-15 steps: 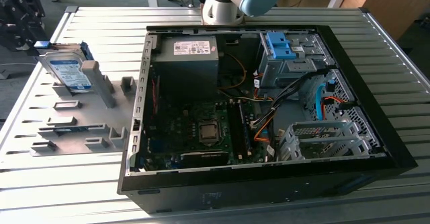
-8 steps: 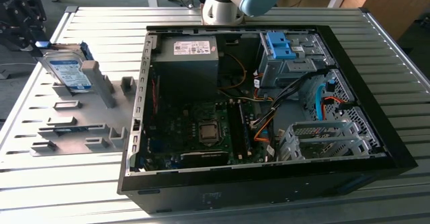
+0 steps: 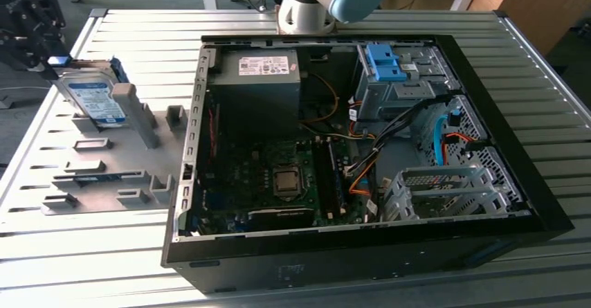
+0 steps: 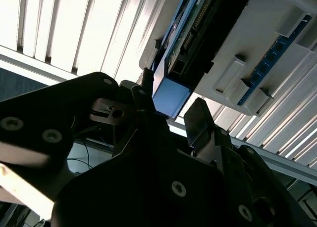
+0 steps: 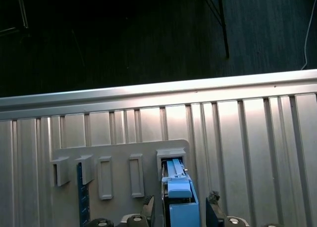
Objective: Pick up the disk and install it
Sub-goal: 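Pick up the disk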
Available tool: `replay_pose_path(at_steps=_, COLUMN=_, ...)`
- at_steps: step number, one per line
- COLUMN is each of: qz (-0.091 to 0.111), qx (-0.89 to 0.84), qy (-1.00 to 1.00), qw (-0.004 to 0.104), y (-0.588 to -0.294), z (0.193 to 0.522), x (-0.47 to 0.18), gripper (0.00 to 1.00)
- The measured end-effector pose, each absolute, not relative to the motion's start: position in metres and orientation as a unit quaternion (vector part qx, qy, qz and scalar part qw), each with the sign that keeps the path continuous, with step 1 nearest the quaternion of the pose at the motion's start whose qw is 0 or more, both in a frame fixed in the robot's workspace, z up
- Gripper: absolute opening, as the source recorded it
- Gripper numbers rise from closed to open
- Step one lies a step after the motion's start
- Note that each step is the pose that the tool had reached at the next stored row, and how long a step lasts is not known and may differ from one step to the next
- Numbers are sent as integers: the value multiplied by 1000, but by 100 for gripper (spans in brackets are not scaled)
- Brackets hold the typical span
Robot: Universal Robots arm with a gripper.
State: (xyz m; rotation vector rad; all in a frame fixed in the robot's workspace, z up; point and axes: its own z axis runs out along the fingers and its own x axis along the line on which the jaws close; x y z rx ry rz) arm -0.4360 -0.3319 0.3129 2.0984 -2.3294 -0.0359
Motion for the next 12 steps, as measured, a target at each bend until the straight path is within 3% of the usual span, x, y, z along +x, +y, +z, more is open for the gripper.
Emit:
replay_pose_path(at_steps=7, qz=-11, qx=670, qy=-743, qw=3, y=-330, z=303, x=-436, gripper=52)
replay_pose_path(at_steps=9, qz=-11, qx=670, qy=-743, qw=3, y=-330, z=300, x=-436, gripper=51)
replay_pose_path(at_steps=10, qz=-11, qx=670, qy=-743, qw=4, y=-330, z=299, x=-436, gripper=44)
replay_pose_path(at_steps=12, qz=-11, qx=670, qy=-743, qw=4, y=-330, z=298, x=-436, gripper=44)
